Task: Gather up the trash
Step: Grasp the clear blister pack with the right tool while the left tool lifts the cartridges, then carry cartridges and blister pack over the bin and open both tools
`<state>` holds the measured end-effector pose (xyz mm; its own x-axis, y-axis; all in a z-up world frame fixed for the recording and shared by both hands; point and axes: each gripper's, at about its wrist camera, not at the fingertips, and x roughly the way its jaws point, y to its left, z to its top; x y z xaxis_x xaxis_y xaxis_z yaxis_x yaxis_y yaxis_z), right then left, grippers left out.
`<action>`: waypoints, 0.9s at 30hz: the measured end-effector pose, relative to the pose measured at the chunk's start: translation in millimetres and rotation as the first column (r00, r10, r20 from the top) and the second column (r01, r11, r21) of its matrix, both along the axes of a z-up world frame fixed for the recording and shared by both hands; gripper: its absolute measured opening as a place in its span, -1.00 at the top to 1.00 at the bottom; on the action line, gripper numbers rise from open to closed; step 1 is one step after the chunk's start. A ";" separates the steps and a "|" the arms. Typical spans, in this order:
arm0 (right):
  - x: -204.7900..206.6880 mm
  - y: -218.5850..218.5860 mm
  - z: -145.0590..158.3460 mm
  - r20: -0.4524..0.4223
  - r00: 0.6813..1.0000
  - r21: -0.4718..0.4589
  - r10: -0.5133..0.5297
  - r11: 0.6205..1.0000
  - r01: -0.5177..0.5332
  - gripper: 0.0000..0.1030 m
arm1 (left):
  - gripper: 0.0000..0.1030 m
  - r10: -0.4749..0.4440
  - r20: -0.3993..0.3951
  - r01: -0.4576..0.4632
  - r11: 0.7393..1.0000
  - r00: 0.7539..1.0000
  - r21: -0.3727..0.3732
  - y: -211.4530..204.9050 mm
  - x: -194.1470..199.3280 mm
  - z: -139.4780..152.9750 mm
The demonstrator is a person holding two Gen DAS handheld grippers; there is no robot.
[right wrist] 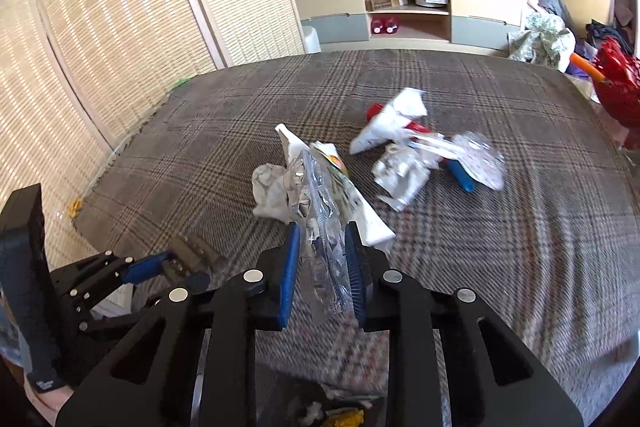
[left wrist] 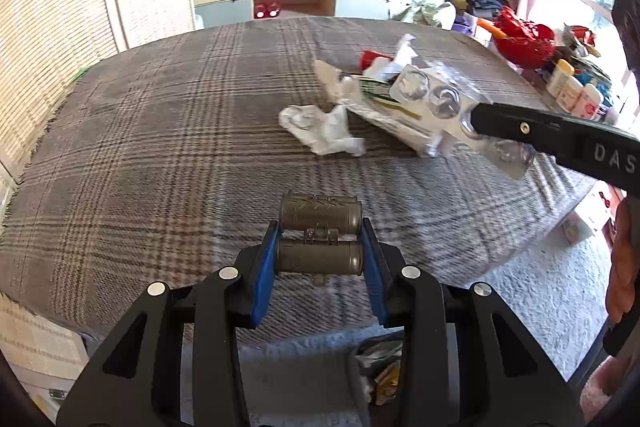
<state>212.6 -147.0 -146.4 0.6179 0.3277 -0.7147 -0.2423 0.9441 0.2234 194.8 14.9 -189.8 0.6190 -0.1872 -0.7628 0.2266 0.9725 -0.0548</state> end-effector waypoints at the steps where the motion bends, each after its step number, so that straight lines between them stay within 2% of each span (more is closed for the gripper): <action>1: -4.6 -3.4 0.2 0.000 1.000 -0.001 -0.006 1.000 0.006 0.53 | 0.29 -0.007 0.002 0.007 1.000 1.000 0.000 -3.0 -2.6 0.6; 16: -85.2 -45.2 -5.8 -0.011 0.998 0.038 -0.057 0.998 0.057 0.53 | 0.29 -0.061 0.003 0.061 0.998 0.998 -0.001 -37.2 -69.1 4.1; 27: -139.4 -64.2 -29.1 -0.063 0.994 0.046 -0.092 0.994 0.095 0.53 | 0.29 -0.086 -0.027 0.085 0.996 0.996 -0.020 -56.0 -118.3 -9.9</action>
<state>73.2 -211.2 -175.5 0.6037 0.3056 -0.7363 -0.1379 0.9497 0.2811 76.5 -41.1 -199.7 0.5787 -0.2528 -0.7754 0.3072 0.9483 -0.0799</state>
